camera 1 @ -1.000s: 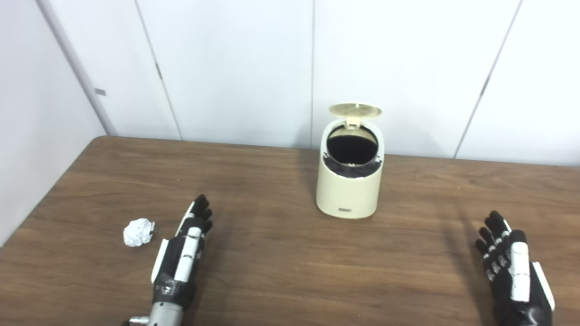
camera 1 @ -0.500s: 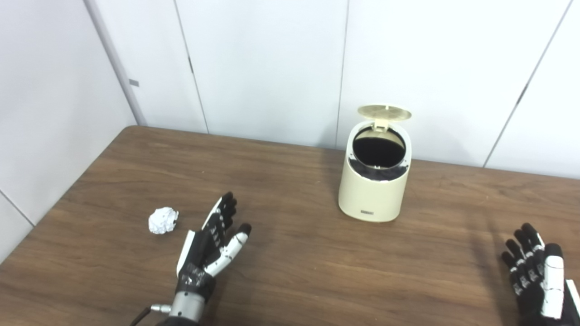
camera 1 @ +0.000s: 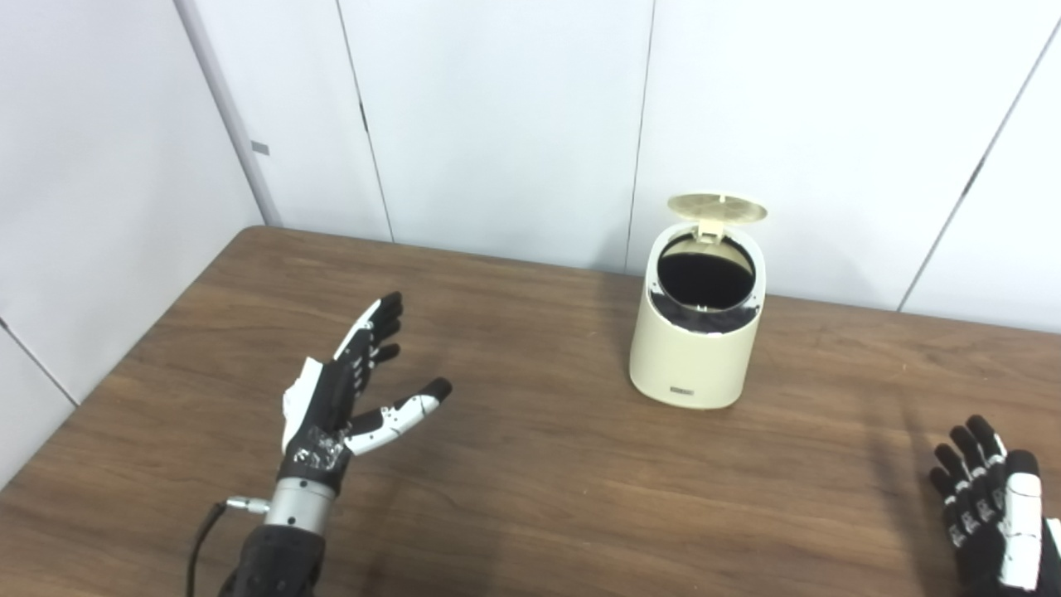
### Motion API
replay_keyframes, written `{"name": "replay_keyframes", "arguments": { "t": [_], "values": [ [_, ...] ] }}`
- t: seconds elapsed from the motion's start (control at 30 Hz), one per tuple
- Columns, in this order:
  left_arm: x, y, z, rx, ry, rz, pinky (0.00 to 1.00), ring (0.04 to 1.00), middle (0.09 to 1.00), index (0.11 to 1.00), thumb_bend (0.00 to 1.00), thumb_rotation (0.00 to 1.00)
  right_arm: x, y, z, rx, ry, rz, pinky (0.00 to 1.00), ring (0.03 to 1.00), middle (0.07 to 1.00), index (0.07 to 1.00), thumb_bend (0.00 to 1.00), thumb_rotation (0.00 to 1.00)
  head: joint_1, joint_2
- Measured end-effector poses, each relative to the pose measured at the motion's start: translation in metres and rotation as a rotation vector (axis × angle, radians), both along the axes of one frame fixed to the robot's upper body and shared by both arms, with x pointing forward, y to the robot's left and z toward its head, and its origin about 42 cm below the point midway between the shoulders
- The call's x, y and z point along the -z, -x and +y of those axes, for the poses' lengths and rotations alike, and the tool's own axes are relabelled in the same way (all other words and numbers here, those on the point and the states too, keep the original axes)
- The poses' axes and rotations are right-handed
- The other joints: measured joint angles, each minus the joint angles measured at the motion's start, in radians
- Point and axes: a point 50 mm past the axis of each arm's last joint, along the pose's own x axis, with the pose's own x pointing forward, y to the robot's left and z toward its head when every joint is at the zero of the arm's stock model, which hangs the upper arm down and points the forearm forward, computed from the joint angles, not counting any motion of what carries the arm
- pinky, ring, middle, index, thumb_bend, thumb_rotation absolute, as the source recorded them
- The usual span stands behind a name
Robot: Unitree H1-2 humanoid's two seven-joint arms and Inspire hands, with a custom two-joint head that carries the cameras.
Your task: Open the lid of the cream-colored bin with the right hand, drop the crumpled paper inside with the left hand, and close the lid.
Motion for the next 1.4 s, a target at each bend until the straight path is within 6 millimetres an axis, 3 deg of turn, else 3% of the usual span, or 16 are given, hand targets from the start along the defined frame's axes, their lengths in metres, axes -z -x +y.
{"name": "replay_keyframes", "arguments": {
  "t": [0.17,0.37,0.9,1.4],
  "values": [
    [-0.013,-0.004,0.016,-0.046,-0.176,0.011,0.87,0.899,0.908,0.910,0.88,0.21,0.000,0.000,0.000,0.000,0.002,0.001,1.00,0.968,0.972,0.971,0.38,1.00,0.009,0.002],
    [-0.033,-0.005,0.029,-0.119,-0.345,0.053,0.79,0.882,0.910,0.897,0.91,0.22,0.000,0.000,0.000,-0.004,-0.009,-0.001,1.00,0.971,0.975,0.973,0.37,1.00,0.015,0.003],
    [-0.047,-0.006,0.055,-0.217,-0.704,0.154,0.85,0.930,0.903,0.872,0.96,0.17,0.000,0.000,-0.002,-0.019,-0.025,-0.002,1.00,0.979,0.983,0.986,0.35,1.00,0.026,0.009],
    [-0.039,-0.009,0.065,-0.217,-0.837,0.307,0.83,0.922,0.903,0.836,0.95,0.16,0.000,0.000,-0.002,-0.015,-0.033,-0.002,1.00,0.971,0.978,0.983,0.35,1.00,0.026,0.011]
  ]
}}
